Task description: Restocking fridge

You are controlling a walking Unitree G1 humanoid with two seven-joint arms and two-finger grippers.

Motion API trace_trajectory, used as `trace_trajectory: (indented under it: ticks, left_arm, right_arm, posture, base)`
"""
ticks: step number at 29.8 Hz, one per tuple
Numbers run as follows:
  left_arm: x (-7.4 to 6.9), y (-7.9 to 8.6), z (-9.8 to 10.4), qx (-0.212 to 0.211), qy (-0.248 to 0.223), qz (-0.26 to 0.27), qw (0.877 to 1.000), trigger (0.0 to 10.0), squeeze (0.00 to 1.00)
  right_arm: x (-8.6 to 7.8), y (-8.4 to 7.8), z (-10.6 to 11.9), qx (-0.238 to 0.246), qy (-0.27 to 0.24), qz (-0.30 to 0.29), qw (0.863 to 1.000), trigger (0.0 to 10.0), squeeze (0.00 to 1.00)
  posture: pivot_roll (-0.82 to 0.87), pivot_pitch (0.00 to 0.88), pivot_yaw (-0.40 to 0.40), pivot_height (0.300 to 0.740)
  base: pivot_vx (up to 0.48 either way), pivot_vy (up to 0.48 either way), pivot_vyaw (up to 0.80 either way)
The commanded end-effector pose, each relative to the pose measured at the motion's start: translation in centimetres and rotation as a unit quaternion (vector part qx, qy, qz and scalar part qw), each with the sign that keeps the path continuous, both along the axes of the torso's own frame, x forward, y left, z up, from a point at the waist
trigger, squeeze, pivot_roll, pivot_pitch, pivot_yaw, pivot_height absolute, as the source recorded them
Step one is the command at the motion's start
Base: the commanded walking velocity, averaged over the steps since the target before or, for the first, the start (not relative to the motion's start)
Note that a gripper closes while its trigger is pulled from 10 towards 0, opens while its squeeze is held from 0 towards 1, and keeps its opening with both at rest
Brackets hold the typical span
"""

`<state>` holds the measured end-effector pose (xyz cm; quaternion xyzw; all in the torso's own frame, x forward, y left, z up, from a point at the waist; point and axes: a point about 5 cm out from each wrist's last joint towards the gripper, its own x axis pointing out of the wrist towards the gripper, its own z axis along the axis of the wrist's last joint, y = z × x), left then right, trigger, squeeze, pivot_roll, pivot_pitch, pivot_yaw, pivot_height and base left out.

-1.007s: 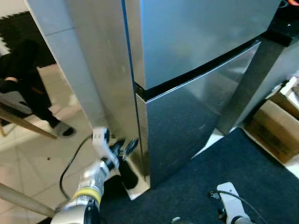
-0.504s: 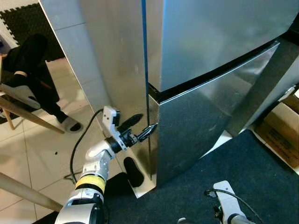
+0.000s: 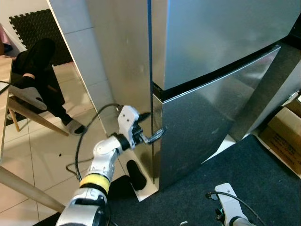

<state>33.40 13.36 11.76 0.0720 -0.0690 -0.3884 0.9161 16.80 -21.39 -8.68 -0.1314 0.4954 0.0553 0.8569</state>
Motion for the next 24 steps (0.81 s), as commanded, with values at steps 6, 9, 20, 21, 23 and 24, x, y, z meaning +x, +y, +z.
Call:
trace_trajectory:
  ticks: [6,9,20,21,23,24]
  left_arm:
    - [1.0,0.3,0.3,0.024,-0.009,0.061,0.998,10.0,0.0]
    - [0.9,-1.0,0.6,-0.015,-0.003,0.032,0.999,10.0,0.0]
    - [-3.9,-7.7,0.3,-0.085,0.043,-0.255,0.962,10.0,0.0]
    - [-4.3,-8.0,0.2,-0.093,0.049,-0.27,0.957,10.0,0.0]
    - [-5.1,-8.6,0.1,-0.106,0.06,-0.293,0.948,10.0,0.0]
    - [-5.7,-9.0,0.0,-0.116,0.069,-0.31,0.941,10.0,0.0]
  right_arm:
    - [-0.4,-0.2,-0.1,-0.001,0.002,-0.009,1.0,10.0,0.0]
    - [-0.4,-0.2,-0.1,-0.002,0.001,-0.01,1.0,10.0,0.0]
    - [-0.2,-0.5,0.0,-0.005,-0.002,-0.01,1.0,10.0,0.0]
    - [-0.2,-0.5,0.0,-0.005,-0.002,-0.01,1.0,10.0,0.0]
    - [-0.1,-0.5,0.1,-0.005,-0.003,-0.01,1.0,10.0,0.0]
    - [-0.1,-0.5,0.1,-0.005,-0.003,-0.01,1.0,10.0,0.0]
  posture:
    - [-0.03,0.059,0.028,0.74]
    - [-0.04,0.06,0.027,0.74]
    - [-0.04,0.061,0.021,0.74]
    - [-0.04,0.061,0.021,0.74]
    - [-0.04,0.058,0.021,0.74]
    - [-0.03,0.054,0.02,0.74]
  base:
    - [0.0,0.0,0.0]
    - [0.0,0.0,0.0]
    - [0.0,0.0,0.0]
    - [0.0,0.0,0.0]
    - [0.0,0.0,0.0]
    - [0.0,0.0,0.0]
